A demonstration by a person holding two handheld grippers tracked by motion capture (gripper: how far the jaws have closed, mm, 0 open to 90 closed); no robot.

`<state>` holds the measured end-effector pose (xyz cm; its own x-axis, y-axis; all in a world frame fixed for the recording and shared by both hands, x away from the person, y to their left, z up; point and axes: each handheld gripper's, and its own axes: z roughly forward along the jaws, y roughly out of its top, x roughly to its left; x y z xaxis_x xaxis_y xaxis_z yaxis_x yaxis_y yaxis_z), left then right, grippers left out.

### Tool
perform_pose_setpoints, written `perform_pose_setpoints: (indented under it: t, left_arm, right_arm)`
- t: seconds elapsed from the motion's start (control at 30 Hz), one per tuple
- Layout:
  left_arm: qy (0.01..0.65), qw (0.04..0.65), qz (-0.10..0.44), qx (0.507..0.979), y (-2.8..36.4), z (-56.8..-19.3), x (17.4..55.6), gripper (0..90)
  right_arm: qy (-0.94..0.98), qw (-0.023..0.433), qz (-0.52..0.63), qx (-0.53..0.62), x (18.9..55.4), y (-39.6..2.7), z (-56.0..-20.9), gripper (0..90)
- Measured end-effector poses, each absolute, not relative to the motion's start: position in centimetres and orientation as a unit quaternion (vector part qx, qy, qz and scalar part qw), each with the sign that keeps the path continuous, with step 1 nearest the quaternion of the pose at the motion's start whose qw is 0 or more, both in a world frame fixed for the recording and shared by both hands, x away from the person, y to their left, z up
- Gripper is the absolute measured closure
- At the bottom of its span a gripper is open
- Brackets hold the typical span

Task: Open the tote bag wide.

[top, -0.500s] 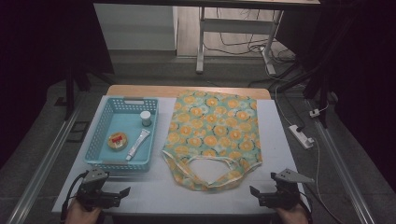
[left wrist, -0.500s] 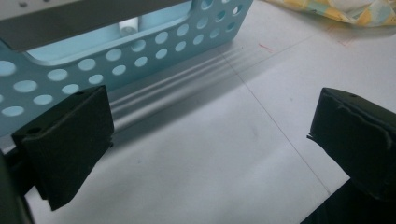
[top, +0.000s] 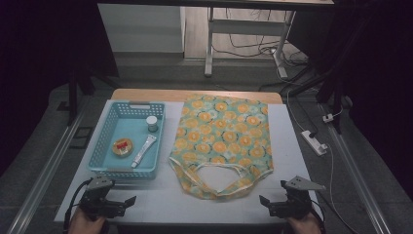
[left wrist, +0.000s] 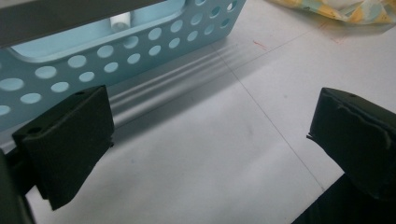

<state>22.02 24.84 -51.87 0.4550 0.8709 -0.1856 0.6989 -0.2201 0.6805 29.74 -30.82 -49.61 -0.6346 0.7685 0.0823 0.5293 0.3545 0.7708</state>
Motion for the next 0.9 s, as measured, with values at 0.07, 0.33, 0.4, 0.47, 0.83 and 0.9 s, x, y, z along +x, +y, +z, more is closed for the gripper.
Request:
perform_pose_setpoints:
  t: [0.07, 0.33, 0.4, 0.47, 0.83, 0.9]
  left_arm:
    - [0.507, 0.363, 0.117, 0.773, 24.86, -51.88, 22.04, 0.0]
    - [0.504, 0.361, 0.116, 0.776, 24.75, -51.90, 22.06, 0.1]
    - [0.503, 0.360, 0.115, 0.778, 24.71, -51.90, 22.08, 0.1]
    - [0.503, 0.359, 0.115, 0.778, 24.69, -51.91, 22.08, 0.1]
    - [0.504, 0.361, 0.114, 0.776, 24.77, -51.92, 22.11, 0.0]
    - [0.504, 0.360, 0.114, 0.777, 24.75, -51.92, 22.10, 0.0]
  right_arm:
    - [0.811, 0.148, 0.403, 0.398, 29.74, -30.77, -49.63, 0.0]
    - [0.815, 0.143, 0.400, 0.395, 29.79, -30.69, -49.63, 0.0]
    - [0.814, 0.142, 0.401, 0.396, 29.79, -30.68, -49.64, 0.0]
    - [0.814, 0.143, 0.401, 0.395, 29.79, -30.69, -49.62, 0.0]
    - [0.826, 0.143, 0.393, 0.377, 29.59, -30.15, -49.54, 0.0]
    - [0.830, 0.144, 0.392, 0.370, 29.50, -29.80, -49.46, 0.0]
